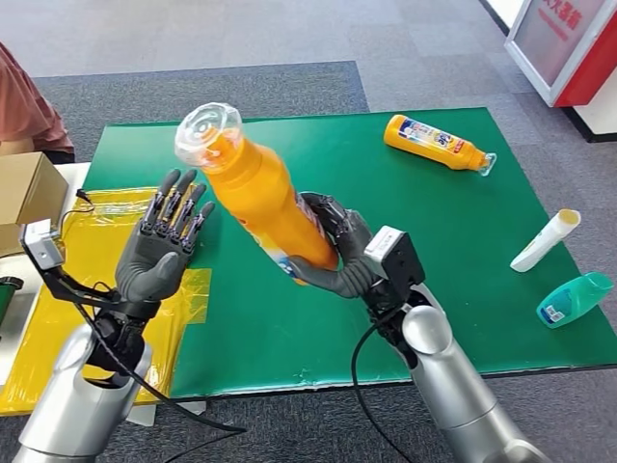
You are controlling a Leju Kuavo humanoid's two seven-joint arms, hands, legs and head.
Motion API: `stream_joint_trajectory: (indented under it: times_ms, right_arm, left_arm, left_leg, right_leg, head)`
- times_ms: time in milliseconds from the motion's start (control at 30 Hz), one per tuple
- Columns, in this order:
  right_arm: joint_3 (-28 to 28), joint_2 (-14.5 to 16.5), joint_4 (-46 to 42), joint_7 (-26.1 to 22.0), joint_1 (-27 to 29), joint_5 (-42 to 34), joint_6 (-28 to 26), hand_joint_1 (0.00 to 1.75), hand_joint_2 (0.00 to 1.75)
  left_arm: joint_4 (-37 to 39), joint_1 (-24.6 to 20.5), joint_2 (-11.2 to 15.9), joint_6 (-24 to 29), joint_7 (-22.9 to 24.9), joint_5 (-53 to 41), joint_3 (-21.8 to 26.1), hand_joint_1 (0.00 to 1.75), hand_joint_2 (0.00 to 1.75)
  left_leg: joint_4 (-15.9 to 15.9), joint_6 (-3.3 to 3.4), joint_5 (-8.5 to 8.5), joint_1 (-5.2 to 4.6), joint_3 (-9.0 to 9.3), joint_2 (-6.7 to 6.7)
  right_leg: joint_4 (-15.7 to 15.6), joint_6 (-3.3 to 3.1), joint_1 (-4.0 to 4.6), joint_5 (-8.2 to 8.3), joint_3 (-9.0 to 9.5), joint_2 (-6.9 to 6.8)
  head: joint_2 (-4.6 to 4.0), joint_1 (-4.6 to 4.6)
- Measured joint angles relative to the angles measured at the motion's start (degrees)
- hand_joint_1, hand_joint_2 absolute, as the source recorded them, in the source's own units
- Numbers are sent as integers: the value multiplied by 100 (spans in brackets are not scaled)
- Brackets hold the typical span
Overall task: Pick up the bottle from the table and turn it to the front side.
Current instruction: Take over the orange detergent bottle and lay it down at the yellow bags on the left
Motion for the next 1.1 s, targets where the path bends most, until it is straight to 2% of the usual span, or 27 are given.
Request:
stream_joint_trajectory:
  times_ms: [300,500,833,1100]
  right_arm:
    - [144,101,61,1,-123,299,-254,175,175]
    - [186,124,135,1,-180,348,-304,175,175]
    - [306,229,315,17,-292,537,-492,175,175]
    - [414,326,600,38,-456,753,-754,175,175]
  left_arm:
    - [202,-702,246,66,534,156,-625,0,175]
    - [245,-987,326,150,666,154,-879,0,175]
    - [336,-1509,280,397,940,122,-1362,0,175]
    - [440,-1752,247,587,999,44,-1576,0,175]
  left_leg:
    - [0,0,1,0,-4,0]
    - [0,0,1,0,-4,0]
    - [0,0,1,0,-4,0]
    - [0,0,1,0,-4,1]
  right_leg:
    - [0,0,0,0,-2,-1]
    - [0,0,0,0,-3,-1]
    - [0,0,0,1,-2,0]
    - [0,0,0,1,-5,1]
  head:
    - [0,1]
    - [0,1]
    - [0,2]
    - [0,1]
